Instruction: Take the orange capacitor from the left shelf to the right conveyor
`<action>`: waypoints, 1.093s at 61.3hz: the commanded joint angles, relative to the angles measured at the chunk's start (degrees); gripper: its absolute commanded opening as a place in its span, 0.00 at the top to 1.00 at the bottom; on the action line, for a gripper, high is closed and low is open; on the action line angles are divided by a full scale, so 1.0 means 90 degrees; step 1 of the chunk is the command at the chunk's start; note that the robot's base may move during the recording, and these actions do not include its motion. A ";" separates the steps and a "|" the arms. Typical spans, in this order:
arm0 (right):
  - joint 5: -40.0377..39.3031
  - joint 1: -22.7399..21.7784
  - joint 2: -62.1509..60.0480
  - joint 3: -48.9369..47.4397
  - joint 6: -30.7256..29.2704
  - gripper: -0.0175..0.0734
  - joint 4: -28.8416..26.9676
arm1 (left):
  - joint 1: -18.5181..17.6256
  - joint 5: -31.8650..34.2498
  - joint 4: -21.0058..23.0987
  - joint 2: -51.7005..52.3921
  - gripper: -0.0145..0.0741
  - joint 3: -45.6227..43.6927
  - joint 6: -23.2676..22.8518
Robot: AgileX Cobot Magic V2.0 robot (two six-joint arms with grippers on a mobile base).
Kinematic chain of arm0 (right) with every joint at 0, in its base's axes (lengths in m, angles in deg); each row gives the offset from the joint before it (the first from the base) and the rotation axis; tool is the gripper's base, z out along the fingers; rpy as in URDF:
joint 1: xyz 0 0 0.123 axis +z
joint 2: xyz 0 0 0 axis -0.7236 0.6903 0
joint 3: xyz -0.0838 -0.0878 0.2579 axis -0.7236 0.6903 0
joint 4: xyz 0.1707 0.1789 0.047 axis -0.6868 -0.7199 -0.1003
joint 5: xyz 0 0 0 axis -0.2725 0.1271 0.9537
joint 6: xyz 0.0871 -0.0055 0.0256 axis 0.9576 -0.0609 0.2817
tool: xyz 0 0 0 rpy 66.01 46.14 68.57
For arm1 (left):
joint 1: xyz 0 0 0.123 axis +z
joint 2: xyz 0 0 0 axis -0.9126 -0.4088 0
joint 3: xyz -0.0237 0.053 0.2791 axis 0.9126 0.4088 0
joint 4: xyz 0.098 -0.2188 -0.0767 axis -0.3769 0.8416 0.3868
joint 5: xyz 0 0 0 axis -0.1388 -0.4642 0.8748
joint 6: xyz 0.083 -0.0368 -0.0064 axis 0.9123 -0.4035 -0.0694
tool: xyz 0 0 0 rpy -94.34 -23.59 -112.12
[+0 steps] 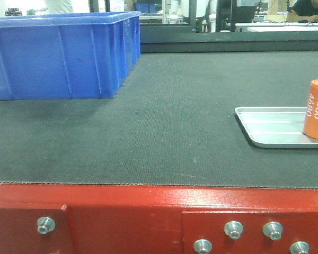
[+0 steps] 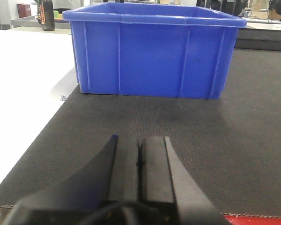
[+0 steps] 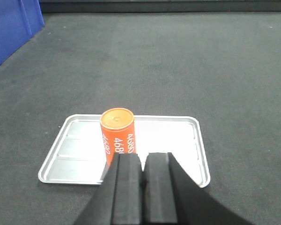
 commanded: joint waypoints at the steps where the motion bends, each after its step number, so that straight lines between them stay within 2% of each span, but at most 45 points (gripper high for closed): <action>1: -0.0445 -0.0016 0.0026 -0.0191 0.0002 0.75 0.0049 | 0.0015 0.0578 0.0011 0.0072 0.98 -0.0020 -0.0010; 18: -0.0622 -0.0016 0.0021 -0.0184 -0.0039 0.75 0.0049 | 0.0015 0.0578 0.0011 0.0072 0.98 -0.0020 -0.0010; 24: -0.0691 -0.0119 -0.0052 -0.0184 -0.0526 0.75 0.0015 | 0.0015 0.0578 0.0011 0.0072 0.98 -0.0020 -0.0010; 34: -0.0686 -0.0539 -0.0594 0.0164 -0.1391 0.75 -0.0820 | 0.0015 0.0578 0.0011 0.0072 0.98 -0.0020 -0.0010; 42: -0.0908 -0.0742 -0.1183 0.0829 -0.1409 0.75 -0.1030 | 0.0015 0.0578 0.0011 0.0072 0.98 -0.0020 -0.0010; 56: -0.1425 -0.0761 -0.2420 0.2093 -0.1390 0.75 -0.1130 | 0.0015 0.0578 0.0011 0.0072 0.98 -0.0020 -0.0010; 59: -0.1666 -0.0761 -0.2362 0.2240 -0.1311 0.75 -0.1148 | 0.0015 0.0578 0.0011 0.0072 0.98 -0.0020 -0.0010; 67: -0.1544 -0.0769 -0.2369 0.2220 -0.1262 0.75 -0.1148 | 0.0015 0.0578 0.0011 0.0072 0.98 -0.0020 -0.0010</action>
